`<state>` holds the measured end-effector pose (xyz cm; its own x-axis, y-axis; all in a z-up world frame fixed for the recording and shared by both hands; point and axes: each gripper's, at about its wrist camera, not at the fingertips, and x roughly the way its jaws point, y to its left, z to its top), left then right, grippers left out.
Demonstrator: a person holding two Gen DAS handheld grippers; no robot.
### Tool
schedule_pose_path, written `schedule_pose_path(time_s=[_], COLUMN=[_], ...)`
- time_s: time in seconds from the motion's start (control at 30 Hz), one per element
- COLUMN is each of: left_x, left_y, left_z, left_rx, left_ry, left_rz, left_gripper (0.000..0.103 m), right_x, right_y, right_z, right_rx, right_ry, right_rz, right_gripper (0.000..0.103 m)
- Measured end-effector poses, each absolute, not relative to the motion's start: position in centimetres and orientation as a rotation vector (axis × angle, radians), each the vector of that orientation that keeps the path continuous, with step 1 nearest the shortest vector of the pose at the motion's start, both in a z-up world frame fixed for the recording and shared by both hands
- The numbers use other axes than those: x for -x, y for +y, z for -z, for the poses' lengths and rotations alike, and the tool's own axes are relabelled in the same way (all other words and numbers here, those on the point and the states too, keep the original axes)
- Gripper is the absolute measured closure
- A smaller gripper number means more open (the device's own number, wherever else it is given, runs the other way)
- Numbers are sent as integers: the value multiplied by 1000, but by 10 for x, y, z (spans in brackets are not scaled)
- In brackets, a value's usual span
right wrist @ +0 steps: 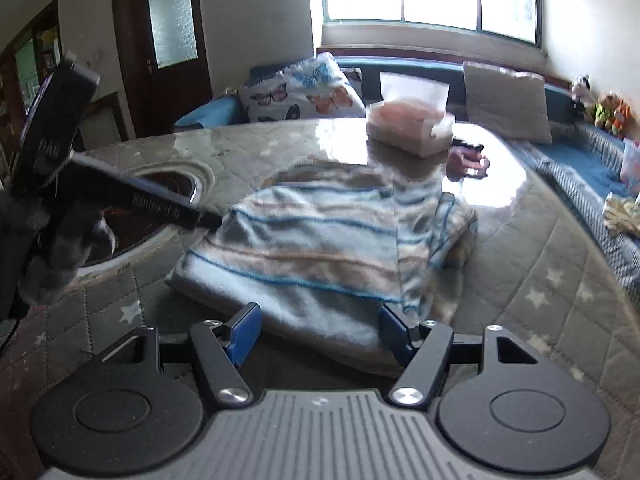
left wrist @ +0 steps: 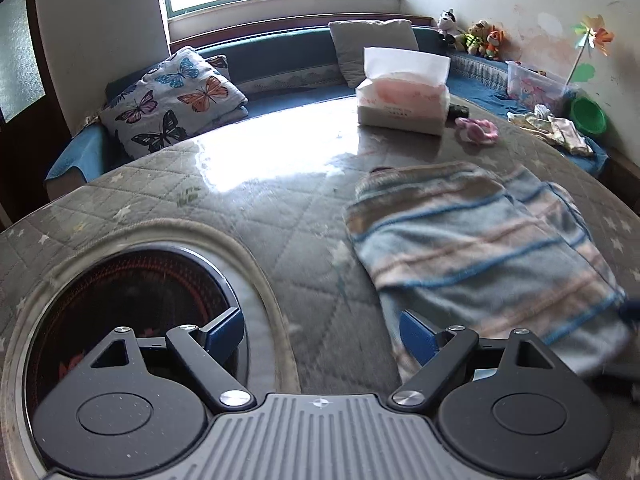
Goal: Fold clothes
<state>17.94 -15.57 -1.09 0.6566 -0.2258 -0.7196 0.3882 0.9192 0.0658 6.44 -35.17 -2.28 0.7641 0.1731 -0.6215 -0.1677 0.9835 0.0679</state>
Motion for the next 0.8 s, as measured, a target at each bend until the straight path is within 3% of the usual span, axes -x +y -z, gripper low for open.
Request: schedule_pose_path(time_s=[0.27,0.5,0.8], left_x=[-156,-130,-97], left_y=[-152,-153,-154], left_z=[14,13,10], left_rx=[-217,-215,-225], left_ry=[797,803,794], left_rz=[347,355,374], left_gripper=[13,10,4], right_x=[-72,-45,-15], right_y=[-353,-353,-348], right_z=[34,26,25], right_rx=[-67,-66,-66], right_ry=[688,643,629], right_rz=[-163,-132,-81], right_gripper=[32,11,0])
